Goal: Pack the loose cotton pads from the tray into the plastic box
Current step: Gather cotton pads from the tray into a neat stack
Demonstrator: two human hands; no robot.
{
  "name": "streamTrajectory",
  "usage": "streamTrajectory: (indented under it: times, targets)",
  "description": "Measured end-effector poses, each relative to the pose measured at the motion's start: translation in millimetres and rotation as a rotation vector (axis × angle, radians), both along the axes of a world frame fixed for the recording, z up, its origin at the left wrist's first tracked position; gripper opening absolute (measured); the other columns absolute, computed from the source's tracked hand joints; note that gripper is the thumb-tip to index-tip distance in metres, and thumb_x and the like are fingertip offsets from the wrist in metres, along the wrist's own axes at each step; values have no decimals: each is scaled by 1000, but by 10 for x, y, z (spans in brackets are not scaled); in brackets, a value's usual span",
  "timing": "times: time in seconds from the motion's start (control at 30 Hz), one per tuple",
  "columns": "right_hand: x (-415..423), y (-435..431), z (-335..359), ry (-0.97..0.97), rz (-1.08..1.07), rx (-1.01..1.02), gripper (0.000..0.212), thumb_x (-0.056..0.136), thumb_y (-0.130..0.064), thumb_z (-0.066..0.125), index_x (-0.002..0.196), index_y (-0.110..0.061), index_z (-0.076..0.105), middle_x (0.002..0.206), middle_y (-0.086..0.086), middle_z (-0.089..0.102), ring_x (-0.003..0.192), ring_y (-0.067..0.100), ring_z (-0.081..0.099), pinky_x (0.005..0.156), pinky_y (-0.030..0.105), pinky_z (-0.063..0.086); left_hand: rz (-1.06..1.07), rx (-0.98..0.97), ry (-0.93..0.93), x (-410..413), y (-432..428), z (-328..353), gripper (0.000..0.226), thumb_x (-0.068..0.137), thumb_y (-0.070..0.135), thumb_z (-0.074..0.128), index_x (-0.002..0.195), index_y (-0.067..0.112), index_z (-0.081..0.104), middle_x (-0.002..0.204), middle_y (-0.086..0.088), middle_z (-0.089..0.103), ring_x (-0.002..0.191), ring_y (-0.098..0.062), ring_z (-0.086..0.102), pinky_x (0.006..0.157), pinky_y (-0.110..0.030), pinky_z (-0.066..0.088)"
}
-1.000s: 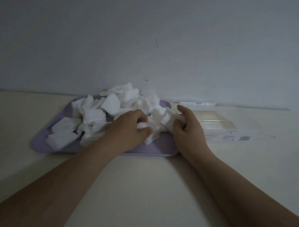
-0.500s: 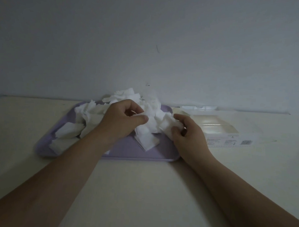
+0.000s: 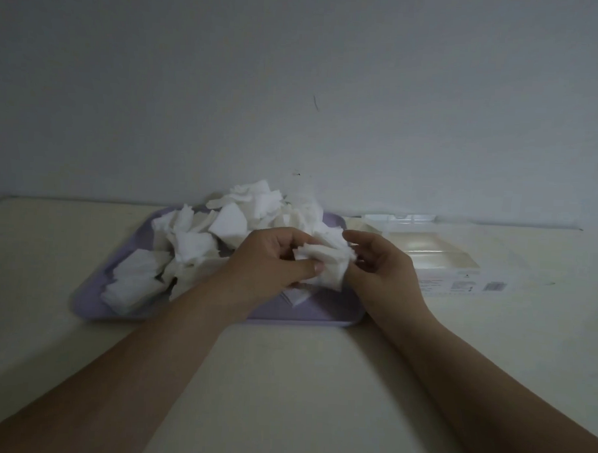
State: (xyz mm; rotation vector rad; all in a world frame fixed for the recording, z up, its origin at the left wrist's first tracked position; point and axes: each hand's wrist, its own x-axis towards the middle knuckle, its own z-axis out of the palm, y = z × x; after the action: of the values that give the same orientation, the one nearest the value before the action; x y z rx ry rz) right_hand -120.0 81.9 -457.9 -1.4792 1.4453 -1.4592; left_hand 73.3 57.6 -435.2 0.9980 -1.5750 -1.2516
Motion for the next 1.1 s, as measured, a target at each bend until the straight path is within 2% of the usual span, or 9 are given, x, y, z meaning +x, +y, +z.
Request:
streamTrajectory:
  times: [0.13,0.27,0.37,0.43,0.53,0.67,0.83,0.97,1.1]
  targets:
    - [13,-10,6,47,18,-1,38,89,2,63,118,-20,72,106,-6,78,101,6,73,97,33,57,58,-71,-55,-2,3,-54,19,82,-1,82,87,17,79,93,-18,77,84,-22,70,83,-39,61]
    - [54,25,31,128,56,-19,40,91,3,58,119,-21,74,108,-7,77,100,1,71,93,23,56,110,-115,-105,-12,14,-49,22,77,3,87,89,20,79,88,-7,79,85,-25,75,84,-42,62]
    - [58,59,71,122,105,-1,43,88,3,57,123,-19,72,111,-5,76,103,4,70,89,15,52,129,-133,-128,-3,16,-47,22,77,4,87,87,21,78,85,-4,79,83,-26,75,76,-35,63]
    - [53,77,93,83,188,35,50,79,-10,62,128,-18,69,116,-6,73,107,3,67,89,11,49,143,-127,-123,-6,33,-39,20,78,2,87,88,18,78,83,-7,78,78,-23,75,67,-30,62]
    - [88,98,75,254,172,-45,49,82,-22,76,130,-26,66,117,-17,70,108,-6,63,90,6,46,170,-148,-158,-26,34,-38,26,74,5,89,91,18,75,79,-3,76,69,-12,68,63,-23,57]
    - [81,71,43,290,103,-94,54,83,6,63,126,-26,67,111,-15,69,99,-11,62,86,4,43,170,-176,-278,18,-44,-55,54,67,22,96,112,27,67,73,5,60,60,-5,52,60,-20,47]
    - [90,66,61,260,136,-66,68,78,16,50,137,-18,57,122,-6,66,108,-4,61,91,3,41,93,-167,-348,10,-46,-52,21,78,18,88,96,19,77,64,1,56,55,-6,45,58,-19,39]
    - [97,66,17,303,160,-31,75,78,6,49,148,-19,45,143,-1,53,132,11,50,105,6,34,98,-165,-354,-1,-35,-29,18,79,16,86,94,18,75,64,-3,58,54,-6,46,55,-15,38]
    - [125,74,-15,445,255,-35,75,79,-6,46,152,-22,40,140,-12,41,138,18,43,121,43,29,30,-188,-386,-21,32,22,20,82,15,81,100,22,75,69,-8,63,60,-11,52,64,-26,47]
